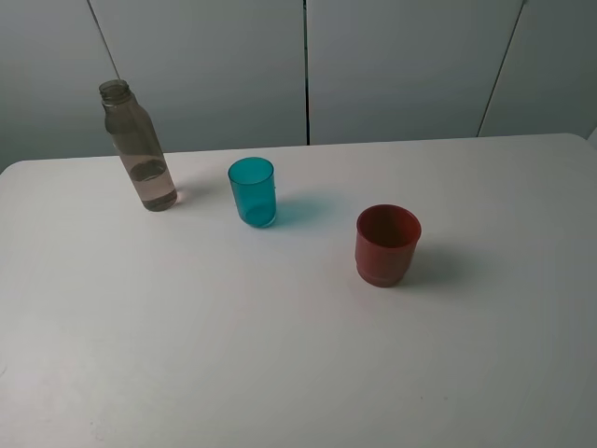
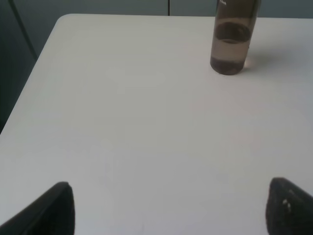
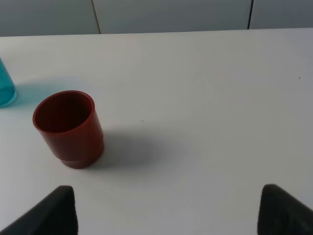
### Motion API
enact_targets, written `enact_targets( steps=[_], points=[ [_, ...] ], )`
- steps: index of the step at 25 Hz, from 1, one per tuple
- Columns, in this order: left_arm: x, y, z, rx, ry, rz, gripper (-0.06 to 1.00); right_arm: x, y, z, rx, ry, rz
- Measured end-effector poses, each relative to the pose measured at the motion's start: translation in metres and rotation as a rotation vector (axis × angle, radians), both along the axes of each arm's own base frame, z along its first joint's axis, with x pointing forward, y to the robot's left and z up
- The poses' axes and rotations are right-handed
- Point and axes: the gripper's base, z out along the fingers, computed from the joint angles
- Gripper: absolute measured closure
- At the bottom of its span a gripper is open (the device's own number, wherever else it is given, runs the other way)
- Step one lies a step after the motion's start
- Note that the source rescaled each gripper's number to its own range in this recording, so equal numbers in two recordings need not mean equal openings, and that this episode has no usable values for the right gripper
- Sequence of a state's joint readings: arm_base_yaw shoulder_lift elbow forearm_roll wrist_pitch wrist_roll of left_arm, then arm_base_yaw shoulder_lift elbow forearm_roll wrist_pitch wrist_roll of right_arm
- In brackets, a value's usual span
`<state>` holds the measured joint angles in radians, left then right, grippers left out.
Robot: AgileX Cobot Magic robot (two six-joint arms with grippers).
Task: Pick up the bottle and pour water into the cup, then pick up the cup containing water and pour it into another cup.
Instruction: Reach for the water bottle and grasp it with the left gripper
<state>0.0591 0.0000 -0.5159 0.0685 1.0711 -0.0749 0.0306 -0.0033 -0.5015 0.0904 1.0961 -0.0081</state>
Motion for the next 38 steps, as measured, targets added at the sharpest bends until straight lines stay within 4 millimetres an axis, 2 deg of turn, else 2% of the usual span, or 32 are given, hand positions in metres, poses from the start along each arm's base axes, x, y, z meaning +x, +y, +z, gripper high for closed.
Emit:
enact_targets(
  steps=[3,6,9,15,19,21,24,27,33,38],
  points=[
    [0.004,-0.001,0.024,0.012,-0.215,-0.016,-0.06,0.000,0.000,0.000,0.000,0.000,0.000],
    [0.017,-0.005,0.051,-0.006,-0.437,-0.058,-0.06,0.000,0.000,0.000,0.000,0.000,0.000],
    [0.046,-0.004,0.058,0.041,-0.394,-0.077,-0.06,0.000,0.000,0.000,0.000,0.000,0.000],
    [0.124,0.001,0.051,0.060,-0.266,-0.086,-0.06,0.000,0.000,0.000,0.000,0.000,0.000],
    [0.172,0.004,0.028,0.053,-0.211,-0.083,-0.06,0.000,0.000,0.000,0.000,0.000,0.000],
    [0.188,0.004,0.005,0.052,-0.213,-0.089,-0.06,0.000,0.000,0.000,0.000,0.000,0.000],
    [0.198,-0.001,-0.033,0.060,-0.258,-0.112,-0.06,0.000,0.000,0.000,0.000,0.000,0.000],
    [0.205,0.000,-0.060,0.070,-0.316,-0.107,-0.06,0.000,0.000,0.000,0.002,0.000,-0.001],
    [0.231,-0.001,-0.087,0.042,-0.356,-0.098,-0.06,0.000,0.000,0.000,0.001,0.000,-0.001],
    [0.257,-0.005,-0.116,0.020,-0.392,-0.138,-0.06,0.000,0.000,0.000,0.001,0.000,-0.001]
  ],
)
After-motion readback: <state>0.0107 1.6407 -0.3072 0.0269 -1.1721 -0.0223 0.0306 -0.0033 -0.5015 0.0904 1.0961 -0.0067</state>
